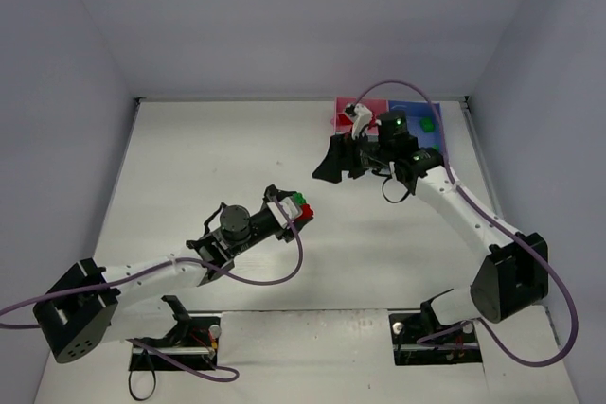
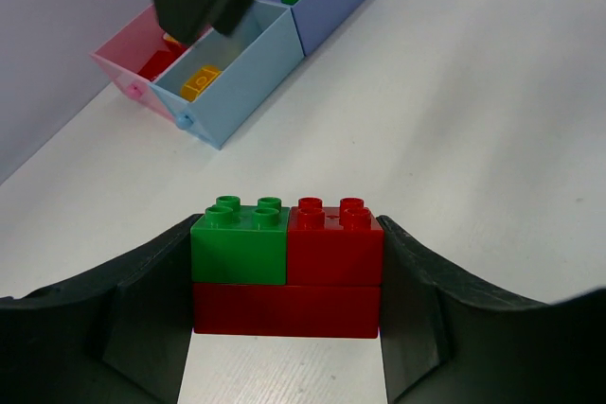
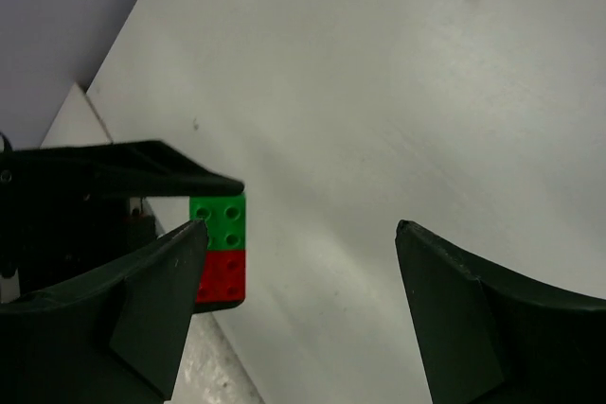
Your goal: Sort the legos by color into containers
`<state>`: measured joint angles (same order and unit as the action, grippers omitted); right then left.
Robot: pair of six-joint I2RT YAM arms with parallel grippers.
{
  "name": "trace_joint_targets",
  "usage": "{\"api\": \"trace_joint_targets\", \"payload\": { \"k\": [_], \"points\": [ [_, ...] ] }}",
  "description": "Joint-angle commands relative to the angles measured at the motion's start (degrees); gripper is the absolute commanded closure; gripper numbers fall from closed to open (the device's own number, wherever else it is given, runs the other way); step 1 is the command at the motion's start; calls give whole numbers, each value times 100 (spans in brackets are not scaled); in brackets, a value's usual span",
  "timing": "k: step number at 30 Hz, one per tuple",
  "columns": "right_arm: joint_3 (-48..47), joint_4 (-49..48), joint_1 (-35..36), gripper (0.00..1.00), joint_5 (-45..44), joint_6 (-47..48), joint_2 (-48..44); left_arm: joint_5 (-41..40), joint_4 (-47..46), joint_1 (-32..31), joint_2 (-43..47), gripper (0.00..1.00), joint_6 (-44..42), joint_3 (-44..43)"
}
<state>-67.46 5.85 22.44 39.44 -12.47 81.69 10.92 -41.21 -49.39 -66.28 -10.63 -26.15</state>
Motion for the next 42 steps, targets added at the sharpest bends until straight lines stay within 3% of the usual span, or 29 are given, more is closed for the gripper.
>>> {"api": "trace_joint_targets", "payload": {
  "k": [1, 23, 39, 42],
  "points": [
    [303, -329, 199, 23, 704, -212, -302, 174, -713, 78, 19, 100, -97, -425],
    [506, -910, 771, 30, 1004, -397, -224, 508, -607, 87, -43, 100, -220, -725],
    [523, -971, 920, 50, 1039, -432, -83, 508, -528, 87, 1, 100, -281, -742],
    [576, -971, 920, 62, 1048, -476, -92, 517, -563, 87, -43, 100, -281, -751]
  ]
}}
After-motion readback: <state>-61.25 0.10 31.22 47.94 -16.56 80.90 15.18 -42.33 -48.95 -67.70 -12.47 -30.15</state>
